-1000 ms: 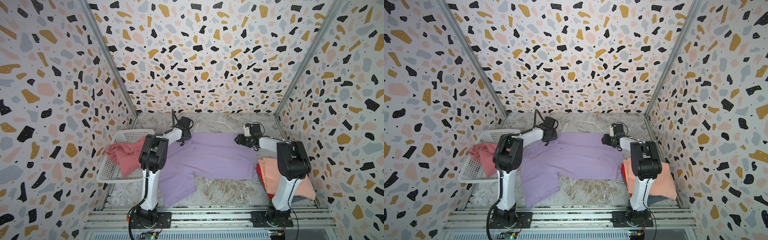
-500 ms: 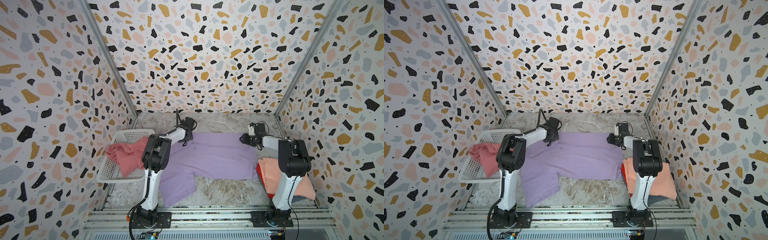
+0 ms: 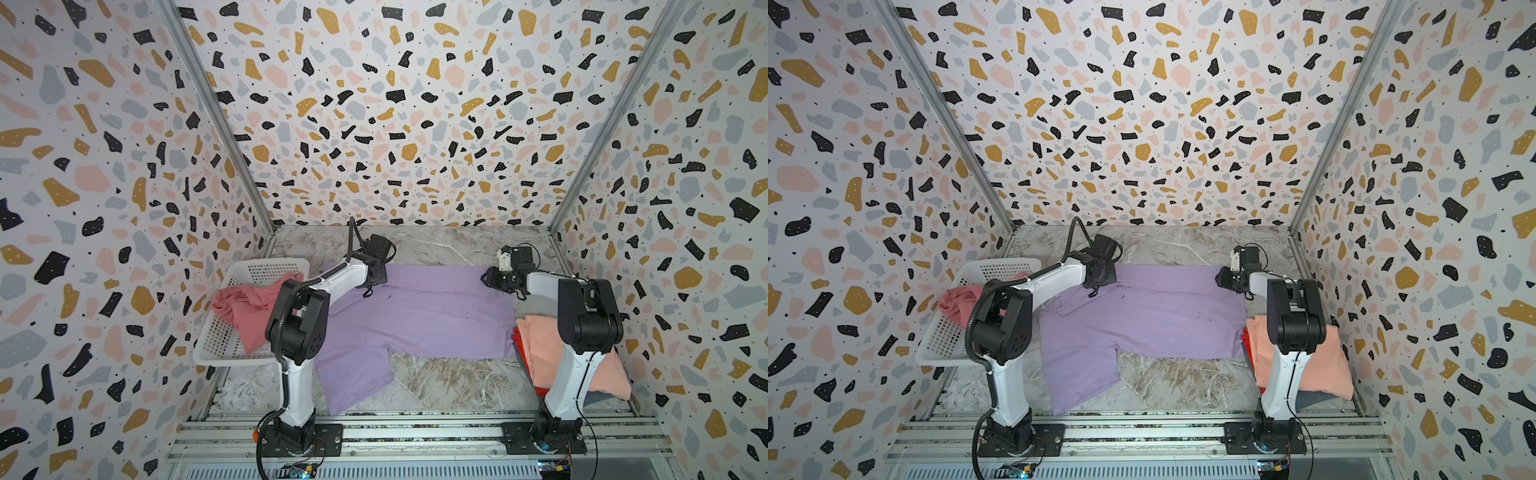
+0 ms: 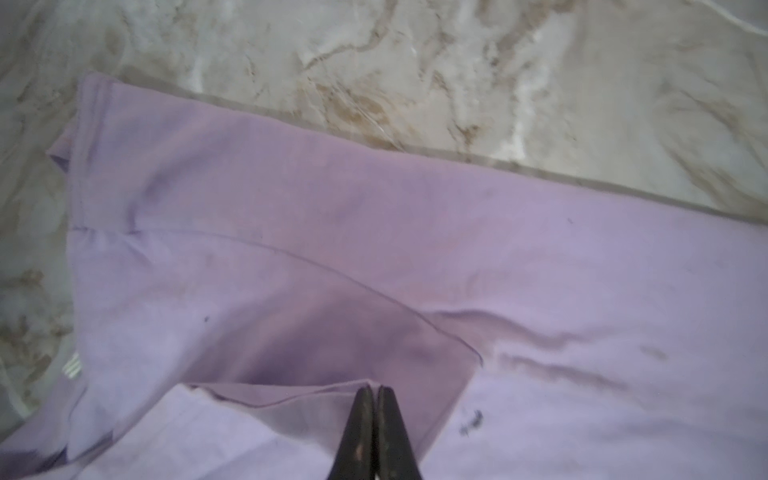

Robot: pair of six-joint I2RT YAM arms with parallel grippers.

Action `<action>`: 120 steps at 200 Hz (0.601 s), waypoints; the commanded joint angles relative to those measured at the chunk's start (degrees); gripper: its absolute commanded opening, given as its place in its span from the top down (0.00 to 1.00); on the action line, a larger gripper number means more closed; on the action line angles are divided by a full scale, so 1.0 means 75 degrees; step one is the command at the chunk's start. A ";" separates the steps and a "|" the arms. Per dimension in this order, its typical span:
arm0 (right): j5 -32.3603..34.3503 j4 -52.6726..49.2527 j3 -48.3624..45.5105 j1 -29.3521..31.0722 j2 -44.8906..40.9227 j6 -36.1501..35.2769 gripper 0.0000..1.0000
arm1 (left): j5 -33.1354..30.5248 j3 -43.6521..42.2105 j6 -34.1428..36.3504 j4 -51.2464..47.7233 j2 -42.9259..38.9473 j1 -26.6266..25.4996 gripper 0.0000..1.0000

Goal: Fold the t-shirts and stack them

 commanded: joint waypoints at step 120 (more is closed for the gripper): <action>0.0292 -0.0723 -0.0129 0.0084 -0.0926 0.0701 0.57 | 0.1771 0.0399 0.0414 0.0498 0.0499 0.1375 0.50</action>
